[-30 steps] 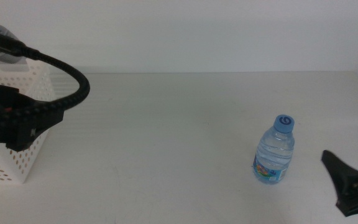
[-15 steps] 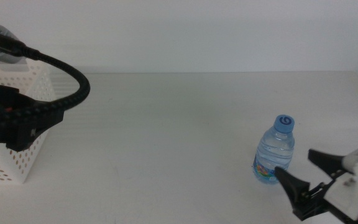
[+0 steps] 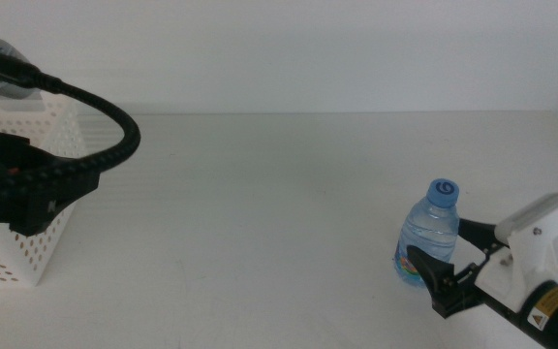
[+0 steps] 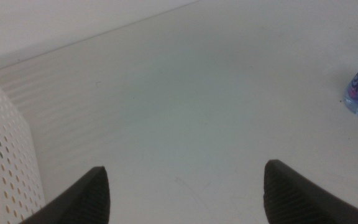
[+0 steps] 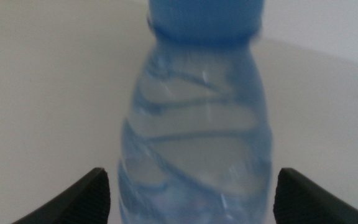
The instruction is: Use arms to grab the bottles and put them into the dustbin to the left of the table.
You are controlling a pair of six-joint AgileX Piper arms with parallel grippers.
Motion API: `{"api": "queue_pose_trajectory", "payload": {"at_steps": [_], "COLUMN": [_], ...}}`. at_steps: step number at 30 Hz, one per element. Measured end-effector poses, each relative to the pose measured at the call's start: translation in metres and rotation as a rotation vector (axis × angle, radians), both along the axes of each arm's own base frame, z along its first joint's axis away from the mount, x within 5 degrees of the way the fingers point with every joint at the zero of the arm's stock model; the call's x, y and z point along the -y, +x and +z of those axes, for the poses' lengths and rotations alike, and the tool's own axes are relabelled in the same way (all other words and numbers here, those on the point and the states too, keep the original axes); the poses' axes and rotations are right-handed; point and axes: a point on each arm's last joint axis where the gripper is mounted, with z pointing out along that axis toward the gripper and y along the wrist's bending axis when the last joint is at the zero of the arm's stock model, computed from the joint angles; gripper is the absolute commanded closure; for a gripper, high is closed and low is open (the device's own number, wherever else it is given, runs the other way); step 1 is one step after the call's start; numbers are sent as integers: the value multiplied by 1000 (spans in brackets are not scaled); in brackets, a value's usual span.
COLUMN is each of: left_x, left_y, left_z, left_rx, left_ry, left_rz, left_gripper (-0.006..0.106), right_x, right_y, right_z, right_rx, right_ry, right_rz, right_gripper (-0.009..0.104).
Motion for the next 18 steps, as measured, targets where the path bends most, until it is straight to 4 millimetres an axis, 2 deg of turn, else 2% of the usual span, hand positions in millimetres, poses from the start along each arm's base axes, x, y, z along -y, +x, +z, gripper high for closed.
{"api": "queue_pose_trajectory", "payload": {"at_steps": [7, 11, 14, 16, 18], "left_x": [0, 0, 0, 0, 0], "left_y": [0, 0, 0, 0, 0], "left_z": [0, 0, 0, 0, 0], "left_rx": [0, 0, 0, 0, 0], "left_ry": [0, 0, 0, 0, 0], "left_rz": [0, 0, 0, 0, 0], "left_gripper": [24, 24, 24, 24, 24], "right_x": [-6, -7, -7, -7, -8], "right_y": [14, 16, 17, 17, 18], "right_z": [10, 8, 1, -2, -2], "right_rx": [64, 61, 37, 23, 21], "right_ry": [8, 10, 5, 2, 8], "right_rz": [35, 31, 31, 32, 35], "right_gripper": [13, 19, 32, 50, 73]}}
